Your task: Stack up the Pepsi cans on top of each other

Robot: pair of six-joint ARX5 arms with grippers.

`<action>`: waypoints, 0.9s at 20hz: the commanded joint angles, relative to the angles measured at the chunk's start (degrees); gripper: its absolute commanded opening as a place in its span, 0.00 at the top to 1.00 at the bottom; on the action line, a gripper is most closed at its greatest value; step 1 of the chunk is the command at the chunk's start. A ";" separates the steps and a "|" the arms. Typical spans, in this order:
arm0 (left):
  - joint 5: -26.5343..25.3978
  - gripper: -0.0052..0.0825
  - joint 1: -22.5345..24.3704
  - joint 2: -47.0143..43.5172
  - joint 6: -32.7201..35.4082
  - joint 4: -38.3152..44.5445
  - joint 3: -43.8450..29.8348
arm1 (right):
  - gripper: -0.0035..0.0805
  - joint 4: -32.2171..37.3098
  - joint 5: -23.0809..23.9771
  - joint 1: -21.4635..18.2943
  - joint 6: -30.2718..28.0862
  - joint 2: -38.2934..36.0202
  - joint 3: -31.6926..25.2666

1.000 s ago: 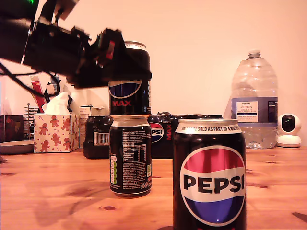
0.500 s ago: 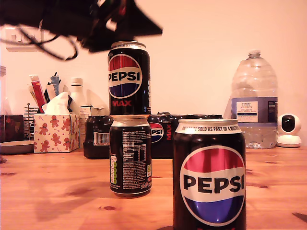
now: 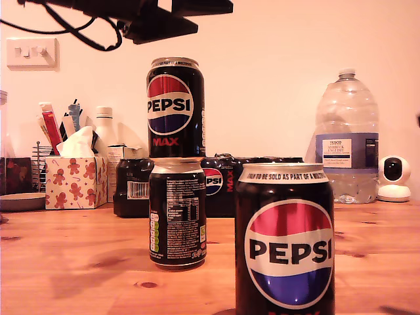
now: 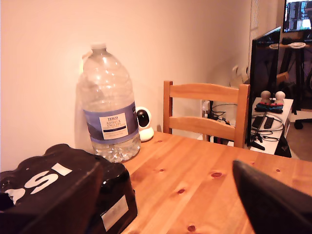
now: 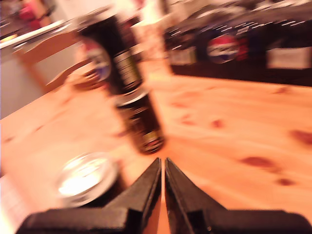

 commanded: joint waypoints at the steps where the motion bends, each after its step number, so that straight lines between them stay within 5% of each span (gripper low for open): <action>1: 0.09 0.23 -0.22 -0.59 0.00 -0.33 1.14 | 0.97 0.00 -0.20 2.56 -0.35 -0.28 0.13; 5: 0.09 0.79 -0.22 -0.72 -0.02 -1.73 2.91 | 0.97 -2.91 -0.20 10.01 -0.26 -0.28 -0.94; 6: 0.09 0.87 -0.22 -1.03 -0.02 -1.73 3.02 | 0.97 -3.54 -0.22 11.91 0.17 -0.28 -1.20; 10: 0.07 0.89 -0.15 -2.82 0.04 -2.34 3.04 | 0.93 -4.76 0.11 18.69 0.13 -0.28 -1.25; 11: 0.04 0.89 -0.09 -2.95 0.02 -2.38 3.04 | 0.71 -4.37 1.46 19.52 0.17 -0.28 -1.25; 13: 0.00 0.89 0.24 -3.26 0.02 -2.97 3.04 | 0.11 -1.38 6.60 21.22 3.02 -0.28 -1.55; 14: -0.09 0.89 0.28 -3.26 0.02 -2.95 3.04 | 0.02 -1.42 9.42 21.62 4.90 -0.28 -1.55; 18: -0.09 0.89 0.28 -3.26 0.00 -2.97 3.04 | 0.03 -3.50 12.63 21.70 11.17 -0.28 -1.55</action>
